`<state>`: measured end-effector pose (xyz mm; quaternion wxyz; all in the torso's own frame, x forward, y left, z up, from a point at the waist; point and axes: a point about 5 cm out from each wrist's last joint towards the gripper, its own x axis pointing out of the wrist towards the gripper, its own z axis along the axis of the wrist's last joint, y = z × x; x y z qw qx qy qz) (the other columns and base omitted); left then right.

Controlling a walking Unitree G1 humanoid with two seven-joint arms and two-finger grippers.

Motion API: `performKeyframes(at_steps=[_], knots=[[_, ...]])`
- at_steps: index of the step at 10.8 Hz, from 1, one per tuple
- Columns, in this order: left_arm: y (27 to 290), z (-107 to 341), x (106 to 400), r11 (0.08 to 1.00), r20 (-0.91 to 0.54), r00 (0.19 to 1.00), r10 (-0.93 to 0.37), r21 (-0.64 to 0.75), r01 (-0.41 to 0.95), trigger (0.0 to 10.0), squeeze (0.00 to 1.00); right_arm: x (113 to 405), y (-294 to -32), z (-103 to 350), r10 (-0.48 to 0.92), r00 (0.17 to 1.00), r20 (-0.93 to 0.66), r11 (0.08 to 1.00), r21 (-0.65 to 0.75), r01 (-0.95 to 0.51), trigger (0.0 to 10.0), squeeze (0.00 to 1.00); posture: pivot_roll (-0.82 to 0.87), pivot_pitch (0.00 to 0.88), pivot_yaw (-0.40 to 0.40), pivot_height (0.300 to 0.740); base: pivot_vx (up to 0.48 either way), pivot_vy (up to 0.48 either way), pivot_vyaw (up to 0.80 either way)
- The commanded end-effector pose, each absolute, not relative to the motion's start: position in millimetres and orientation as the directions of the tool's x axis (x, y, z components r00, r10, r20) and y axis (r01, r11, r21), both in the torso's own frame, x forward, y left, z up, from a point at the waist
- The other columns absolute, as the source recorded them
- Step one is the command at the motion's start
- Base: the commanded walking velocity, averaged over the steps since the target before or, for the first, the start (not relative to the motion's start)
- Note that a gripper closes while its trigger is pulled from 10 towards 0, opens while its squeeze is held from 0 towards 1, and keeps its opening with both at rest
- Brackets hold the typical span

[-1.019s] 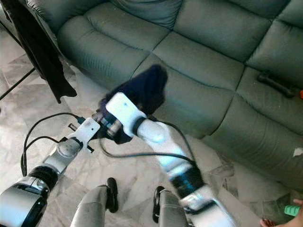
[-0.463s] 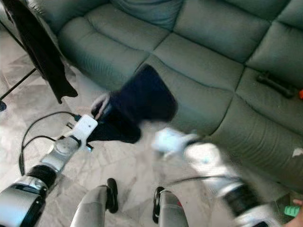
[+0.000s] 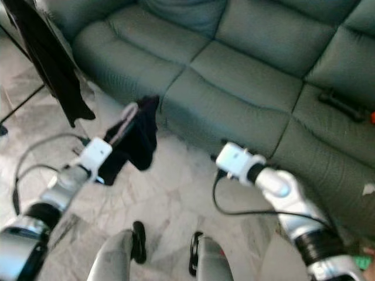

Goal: Hang hanger

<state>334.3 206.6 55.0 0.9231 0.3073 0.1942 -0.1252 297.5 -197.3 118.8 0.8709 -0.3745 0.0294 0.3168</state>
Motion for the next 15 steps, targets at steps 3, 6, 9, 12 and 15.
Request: performKeyframes(at_steps=[3, 6, 9, 12, 15], knots=[[202.5, 73.2, 336.0, 0.747, -0.383, 0.873, -0.302, 0.473, 0.467, 0.0, 0.0, 307.2, -219.5, 138.8, 0.524, 0.805, -0.278, 0.54, -0.622, -0.567, 10.0, 1.0, -0.03, 0.239, -0.031, 0.74, 0.0, 0.0, 0.0], [198.9, 76.3, 323.6, 0.649, -0.436, 0.754, -0.49, 0.395, 0.65, 0.0, 0.0, 311.2, -217.8, 155.9, 0.575, 0.791, -0.21, 0.543, -0.626, -0.561, 10.0, 0.28, -0.03, 0.241, -0.034, 0.74, 0.0, 0.0, 0.0], [199.1, 85.4, 317.9, 0.506, -0.492, 0.647, -0.582, 0.404, 0.763, 0.0, 0.0, 312.1, -214.2, 173.3, 0.643, 0.721, -0.26, 0.4, -0.689, -0.605, 10.0, 1.0, -0.03, 0.24, -0.035, 0.74, 0.0, 0.0, 0.0], [154.2, 94.8, 305.1, 0.289, -0.447, 0.466, -0.763, 0.408, 0.866, 0.0, 0.0, 308.7, -223.9, 170.5, 0.743, 0.485, -0.461, 0.259, -0.47, -0.844, 10.0, 0.83, -0.03, 0.242, -0.036, 0.74, 0.0, 0.0, 0.0], [138.8, 88.6, 293.5, 0.192, -0.467, 0.372, -0.802, 0.388, 0.901, 0.0, 0.0, 321.6, -213.7, 172.3, 0.76, 0.414, -0.502, 0.177, -0.453, -0.874, 10.0, 1.0, -0.03, 0.235, -0.038, 0.74, 0.0, 0.0, 0.0]])
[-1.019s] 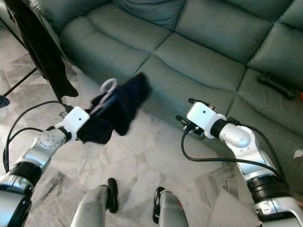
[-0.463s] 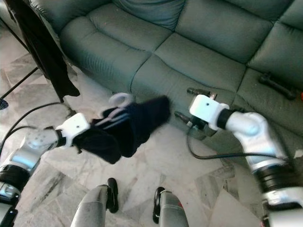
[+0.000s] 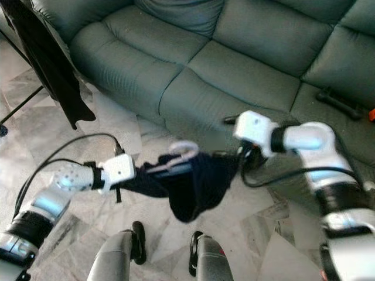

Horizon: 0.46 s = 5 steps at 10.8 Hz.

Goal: Hang hanger

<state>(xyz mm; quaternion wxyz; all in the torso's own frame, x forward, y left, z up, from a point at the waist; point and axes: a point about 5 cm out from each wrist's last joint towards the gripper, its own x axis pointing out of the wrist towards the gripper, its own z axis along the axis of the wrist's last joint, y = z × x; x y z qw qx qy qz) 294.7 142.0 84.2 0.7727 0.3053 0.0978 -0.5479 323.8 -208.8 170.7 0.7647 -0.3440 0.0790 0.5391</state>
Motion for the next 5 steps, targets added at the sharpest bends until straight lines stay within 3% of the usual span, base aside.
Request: performKeyframes(at_steps=[1, 2, 4, 5], knots=[[136.8, 88.9, 292.5, 0.19, -0.464, 0.367, -0.806, 0.384, 0.904, 0.0, 0.0, 321.1, -206.0, 160.9, 0.771, 0.335, -0.541, 0.125, -0.388, -0.913, 10.0, 1.0, -0.03, 0.235, -0.039, 0.74, 0.0, 0.0, 0.0], [135.3, 89.8, 292.7, 0.19, -0.463, 0.366, -0.807, 0.384, 0.904, 0.0, 0.0, 319.5, -202.9, 150.6, 0.773, 0.266, -0.577, 0.086, -0.32, -0.944, 10.0, 0.58, -0.02, 0.235, -0.04, 0.74, 0.0, 0.0, 0.0], [134.3, 90.0, 292.2, 0.187, -0.461, 0.364, -0.809, 0.386, 0.904, 0.0, 0.0, 316.1, -195.8, 137.5, 0.767, 0.149, -0.624, 0.01, -0.22, -0.976, 10.0, 0.0, -0.02, 0.236, -0.04, 0.74, 0.0, 0.0, 0.0], [133.3, 91.4, 292.3, 0.186, -0.457, 0.363, -0.812, 0.386, 0.903, 0.0, 0.0, 318.4, -194.8, 135.3, 0.754, 0.146, -0.64, -0.006, -0.23, -0.973, 10.0, 0.0, -0.01, 0.237, -0.042, 0.74, 0.0, 0.0, 0.0]])
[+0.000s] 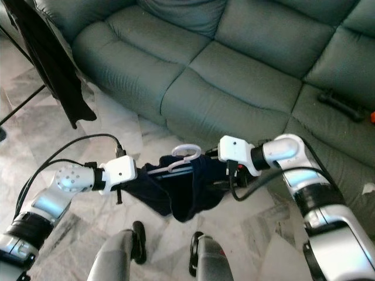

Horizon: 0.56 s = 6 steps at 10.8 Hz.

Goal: Hang hanger

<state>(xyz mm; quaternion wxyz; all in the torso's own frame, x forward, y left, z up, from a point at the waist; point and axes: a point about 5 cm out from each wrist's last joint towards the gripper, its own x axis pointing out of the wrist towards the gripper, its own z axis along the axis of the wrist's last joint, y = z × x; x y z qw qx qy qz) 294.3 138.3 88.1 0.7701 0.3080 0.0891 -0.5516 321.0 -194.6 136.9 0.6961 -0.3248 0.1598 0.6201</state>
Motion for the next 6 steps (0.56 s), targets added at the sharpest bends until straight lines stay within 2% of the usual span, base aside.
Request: performKeyframes(at_steps=[1, 2, 3, 6], knots=[[131.4, 93.2, 291.1, 0.175, -0.455, 0.349, -0.82, 0.38, 0.908, 0.0, 0.0, 321.3, -195.0, 134.4, 0.73, 0.166, -0.663, -0.033, -0.276, -0.96, 10.0, 0.0, -0.01, 0.239, -0.041, 0.74, 0.0, 0.0, 0.0], [130.0, 94.2, 288.7, 0.163, -0.454, 0.33, -0.828, 0.369, 0.915, 0.0, 0.0, 324.3, -192.3, 138.7, 0.72, 0.178, -0.671, -0.069, -0.324, -0.943, 10.0, 0.0, -0.01, 0.239, -0.041, 0.74, 0.0, 0.0, 0.0], [130.0, 93.6, 287.9, 0.16, -0.453, 0.325, -0.831, 0.365, 0.917, 0.0, 0.0, 329.2, -186.5, 144.1, 0.75, 0.201, -0.63, -0.032, -0.339, -0.94, 0.2, 0.0, -0.01, 0.239, -0.044, 0.74, 0.0, 0.0, 0.0], [126.5, 92.8, 285.9, 0.144, -0.457, 0.302, -0.837, 0.349, 0.926, 0.0, 0.0, 333.1, -188.7, 132.9, 0.714, 0.248, -0.654, -0.023, -0.377, -0.926, 0.0, 0.0, -0.01, 0.241, -0.042, 0.74, 0.0, 0.0, 0.0]])
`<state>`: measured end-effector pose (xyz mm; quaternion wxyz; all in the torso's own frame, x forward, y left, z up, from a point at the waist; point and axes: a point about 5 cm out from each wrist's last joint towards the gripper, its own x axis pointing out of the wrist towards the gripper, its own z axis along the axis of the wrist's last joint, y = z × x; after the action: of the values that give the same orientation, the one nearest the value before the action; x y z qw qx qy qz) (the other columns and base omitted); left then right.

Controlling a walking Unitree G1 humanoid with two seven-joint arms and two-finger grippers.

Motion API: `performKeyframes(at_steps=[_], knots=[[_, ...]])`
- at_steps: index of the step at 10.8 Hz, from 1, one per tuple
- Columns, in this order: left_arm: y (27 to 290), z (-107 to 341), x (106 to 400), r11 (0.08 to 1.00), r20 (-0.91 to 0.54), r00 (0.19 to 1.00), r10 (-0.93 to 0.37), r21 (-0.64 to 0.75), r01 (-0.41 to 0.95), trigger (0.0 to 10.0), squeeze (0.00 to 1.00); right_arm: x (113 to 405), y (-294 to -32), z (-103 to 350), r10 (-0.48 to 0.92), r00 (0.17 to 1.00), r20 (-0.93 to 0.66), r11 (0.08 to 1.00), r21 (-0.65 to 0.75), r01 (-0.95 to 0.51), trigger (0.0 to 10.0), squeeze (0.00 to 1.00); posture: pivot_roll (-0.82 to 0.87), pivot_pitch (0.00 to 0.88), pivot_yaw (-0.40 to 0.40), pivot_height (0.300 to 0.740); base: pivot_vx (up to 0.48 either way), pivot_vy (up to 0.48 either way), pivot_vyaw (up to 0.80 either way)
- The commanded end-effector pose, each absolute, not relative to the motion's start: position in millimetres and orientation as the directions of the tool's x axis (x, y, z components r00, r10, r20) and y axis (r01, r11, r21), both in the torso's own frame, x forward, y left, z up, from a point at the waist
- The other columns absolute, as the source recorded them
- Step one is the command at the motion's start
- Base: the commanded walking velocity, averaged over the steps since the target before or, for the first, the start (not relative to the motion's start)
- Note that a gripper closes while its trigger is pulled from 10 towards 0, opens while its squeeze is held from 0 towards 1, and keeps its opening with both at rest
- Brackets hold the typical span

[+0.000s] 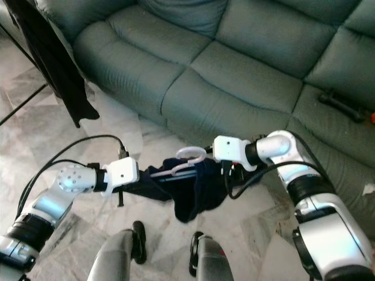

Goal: Hang hanger

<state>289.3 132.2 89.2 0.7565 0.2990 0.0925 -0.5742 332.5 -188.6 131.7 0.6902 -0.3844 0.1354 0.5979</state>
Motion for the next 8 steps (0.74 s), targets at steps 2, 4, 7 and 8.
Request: performKeyframes(at_steps=[2, 4, 7, 8], knots=[[127.6, 92.8, 285.3, 0.147, -0.46, 0.304, -0.834, 0.347, 0.926, 0.0, 0.0, 333.8, -188.5, 130.0, 0.713, 0.236, -0.66, -0.012, -0.349, -0.937, 0.0, 0.0, -0.01, 0.243, -0.044, 0.74, 0.0, 0.0, 0.0], [126.4, 93.1, 284.9, 0.144, -0.459, 0.301, -0.836, 0.347, 0.927, 0.0, 0.0, 331.8, -189.2, 121.4, 0.709, 0.219, -0.67, -0.01, -0.32, -0.947, 0.0, 0.0, -0.01, 0.245, -0.046, 0.74, 0.0, 0.0, 0.0], [125.8, 90.9, 285.0, 0.151, -0.462, 0.308, -0.832, 0.345, 0.926, 0.0, 0.0, 332.5, -186.9, 121.7, 0.737, 0.202, -0.645, 0.011, -0.288, -0.958, 0.0, 0.0, -0.01, 0.242, -0.055, 0.74, 0.0, 0.0, 0.0], [126.1, 91.0, 285.6, 0.159, -0.458, 0.315, -0.831, 0.347, 0.924, 0.0, 0.0, 331.9, -185.4, 119.4, 0.754, 0.218, -0.62, 0.037, -0.291, -0.956, 0.0, 0.0, -0.01, 0.242, -0.057, 0.74, 0.0, 0.0, 0.0]])
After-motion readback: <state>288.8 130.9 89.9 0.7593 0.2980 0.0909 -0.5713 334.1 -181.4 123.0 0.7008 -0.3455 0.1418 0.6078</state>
